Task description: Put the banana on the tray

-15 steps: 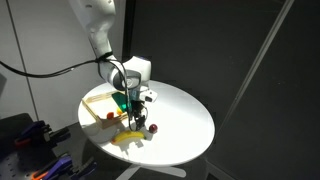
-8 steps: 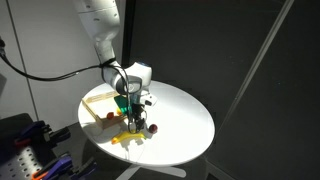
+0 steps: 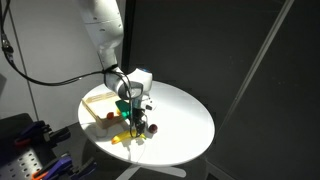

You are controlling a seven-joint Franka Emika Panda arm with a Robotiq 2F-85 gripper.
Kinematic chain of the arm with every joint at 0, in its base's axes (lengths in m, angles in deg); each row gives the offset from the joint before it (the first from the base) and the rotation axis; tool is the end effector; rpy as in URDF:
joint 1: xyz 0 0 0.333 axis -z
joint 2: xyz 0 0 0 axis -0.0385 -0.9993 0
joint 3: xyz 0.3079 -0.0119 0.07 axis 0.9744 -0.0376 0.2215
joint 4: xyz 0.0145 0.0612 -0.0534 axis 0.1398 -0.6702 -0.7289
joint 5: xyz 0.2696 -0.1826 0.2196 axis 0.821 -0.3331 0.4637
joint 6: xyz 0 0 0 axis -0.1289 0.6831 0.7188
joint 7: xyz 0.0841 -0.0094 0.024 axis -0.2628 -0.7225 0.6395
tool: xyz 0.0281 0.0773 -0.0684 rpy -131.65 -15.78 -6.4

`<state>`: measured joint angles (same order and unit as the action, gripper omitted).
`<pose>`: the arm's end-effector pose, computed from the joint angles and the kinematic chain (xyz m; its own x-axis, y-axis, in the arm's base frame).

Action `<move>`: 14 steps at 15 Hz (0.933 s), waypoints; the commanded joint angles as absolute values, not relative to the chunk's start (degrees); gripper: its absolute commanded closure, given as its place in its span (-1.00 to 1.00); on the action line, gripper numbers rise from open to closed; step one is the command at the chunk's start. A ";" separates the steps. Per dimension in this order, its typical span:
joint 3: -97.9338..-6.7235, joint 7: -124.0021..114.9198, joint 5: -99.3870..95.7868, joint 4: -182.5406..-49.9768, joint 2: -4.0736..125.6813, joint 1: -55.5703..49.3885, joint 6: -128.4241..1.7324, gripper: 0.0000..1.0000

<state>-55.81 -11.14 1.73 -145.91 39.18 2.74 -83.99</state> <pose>0.5334 -0.1223 0.0868 0.9190 -0.3889 -0.0645 -0.3827 -0.9194 0.0904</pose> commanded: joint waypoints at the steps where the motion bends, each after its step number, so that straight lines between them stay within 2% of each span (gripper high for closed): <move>1: -57.08 -12.23 2.27 -143.47 37.16 1.30 -82.82 -1.00; 7: -57.56 -12.40 2.36 -142.02 35.39 0.83 -82.57 -1.00; 8: -57.60 -12.49 2.43 -141.75 35.17 0.83 -82.34 -0.89; 9: -57.63 -12.48 2.42 -141.63 35.07 0.84 -82.18 -0.46; 11: -57.73 -12.64 2.44 -141.36 34.88 0.82 -81.84 -0.37; 14: -57.80 -12.65 2.36 -141.77 35.66 0.82 -80.91 0.12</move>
<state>-56.90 -11.85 1.73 -142.73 35.30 1.76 -83.34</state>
